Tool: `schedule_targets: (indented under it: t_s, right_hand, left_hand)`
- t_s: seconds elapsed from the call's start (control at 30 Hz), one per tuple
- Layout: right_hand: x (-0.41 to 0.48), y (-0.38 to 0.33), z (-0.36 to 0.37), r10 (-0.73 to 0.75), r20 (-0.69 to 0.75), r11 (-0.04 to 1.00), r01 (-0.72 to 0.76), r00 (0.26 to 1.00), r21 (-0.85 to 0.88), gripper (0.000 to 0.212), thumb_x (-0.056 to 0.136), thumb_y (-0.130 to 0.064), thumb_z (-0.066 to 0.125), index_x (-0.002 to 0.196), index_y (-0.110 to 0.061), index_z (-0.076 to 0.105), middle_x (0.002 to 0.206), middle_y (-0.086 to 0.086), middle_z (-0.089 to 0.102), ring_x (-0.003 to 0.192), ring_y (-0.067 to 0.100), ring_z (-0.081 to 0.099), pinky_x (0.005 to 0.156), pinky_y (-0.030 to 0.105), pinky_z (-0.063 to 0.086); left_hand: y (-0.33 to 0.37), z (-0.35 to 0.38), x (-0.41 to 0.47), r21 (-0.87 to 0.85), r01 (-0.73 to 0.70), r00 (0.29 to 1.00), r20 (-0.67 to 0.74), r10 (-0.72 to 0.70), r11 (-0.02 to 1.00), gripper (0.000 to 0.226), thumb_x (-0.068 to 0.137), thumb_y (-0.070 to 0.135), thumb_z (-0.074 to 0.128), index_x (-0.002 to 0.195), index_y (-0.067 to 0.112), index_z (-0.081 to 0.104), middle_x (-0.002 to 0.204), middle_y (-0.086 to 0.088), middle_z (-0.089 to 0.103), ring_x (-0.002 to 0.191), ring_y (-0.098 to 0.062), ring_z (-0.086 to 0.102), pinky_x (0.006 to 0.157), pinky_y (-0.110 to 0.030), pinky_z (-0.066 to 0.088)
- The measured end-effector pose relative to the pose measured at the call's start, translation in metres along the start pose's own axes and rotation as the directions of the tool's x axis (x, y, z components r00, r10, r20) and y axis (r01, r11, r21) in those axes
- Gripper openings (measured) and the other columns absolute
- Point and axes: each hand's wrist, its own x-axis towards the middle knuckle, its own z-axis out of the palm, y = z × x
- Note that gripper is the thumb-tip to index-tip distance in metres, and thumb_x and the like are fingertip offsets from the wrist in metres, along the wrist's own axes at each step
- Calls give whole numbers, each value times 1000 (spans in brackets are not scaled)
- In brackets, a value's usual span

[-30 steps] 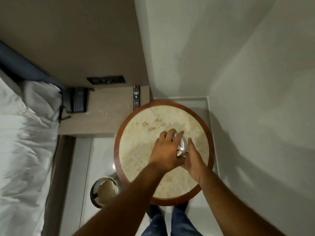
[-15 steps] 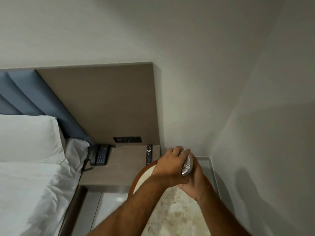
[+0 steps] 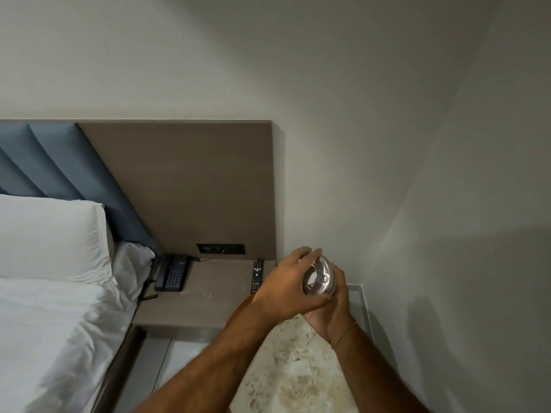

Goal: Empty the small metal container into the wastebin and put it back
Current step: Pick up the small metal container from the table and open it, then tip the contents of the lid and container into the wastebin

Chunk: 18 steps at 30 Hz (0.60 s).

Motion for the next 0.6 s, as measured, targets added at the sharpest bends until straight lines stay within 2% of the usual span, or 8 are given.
schedule_targets:
  t_s: [0.07,0.17,0.27,0.33,0.37,0.43,0.5,0.6]
  right_hand:
    - [-2,-2,6,33,-11,999,-33,999,-8,68,103,-59,54,149,-11,64,140,23,73,124,37,70,91,49,63]
    - [0,-2,6,82,0,991,-82,997,-107,75,98,-61,56,152,-10,63,133,21,76,110,35,71,83,43,56]
    - [6,7,6,165,48,969,-152,985,-194,83,96,-68,54,150,-5,63,123,27,70,88,35,70,67,38,50]
    - [12,21,9,235,96,949,-207,967,-237,84,96,-74,52,142,-5,66,119,31,72,84,36,71,65,37,50]
    - [15,31,12,272,114,938,-237,956,-254,86,94,-76,53,138,-4,69,119,32,73,84,37,72,65,37,51]
    - [21,52,16,350,128,904,-298,928,-307,88,92,-79,56,130,-3,77,120,33,75,84,38,75,63,37,55]
    - [26,79,22,433,131,861,-367,892,-352,87,90,-80,57,123,-3,81,119,33,76,85,38,75,62,37,57]
    - [33,133,29,549,97,773,-460,831,-437,84,87,-78,63,123,-5,81,117,32,77,84,37,76,59,36,60]
  left_hand:
    - [-1,-10,-4,-122,61,994,-79,-71,991,98,79,64,81,162,33,38,155,17,46,132,6,46,106,-9,39]
    - [-15,-25,-25,-271,134,951,-234,-201,953,99,76,78,77,159,38,42,146,30,48,133,9,52,101,-10,49]
    - [-50,-43,-66,-279,247,869,-359,-340,928,100,74,79,78,160,43,41,153,23,48,136,9,51,98,-8,48]
    - [-75,-54,-101,-245,335,810,-419,-410,910,98,76,72,81,159,36,44,155,12,52,137,1,53,105,-13,44]
    - [-87,-59,-120,-231,375,780,-445,-440,898,96,77,69,81,159,33,45,154,9,53,137,1,53,107,-11,42]
    - [-105,-68,-157,-222,458,725,-466,-506,861,95,77,64,82,158,30,46,153,10,52,135,12,48,105,-3,38]
    - [-118,-71,-196,-235,544,659,-474,-584,805,93,78,62,83,158,33,45,152,14,49,133,11,47,107,-9,38]
    - [-135,-62,-260,-260,669,521,-504,-689,696,93,80,52,89,159,30,45,156,10,48,138,-2,47,113,-24,39]
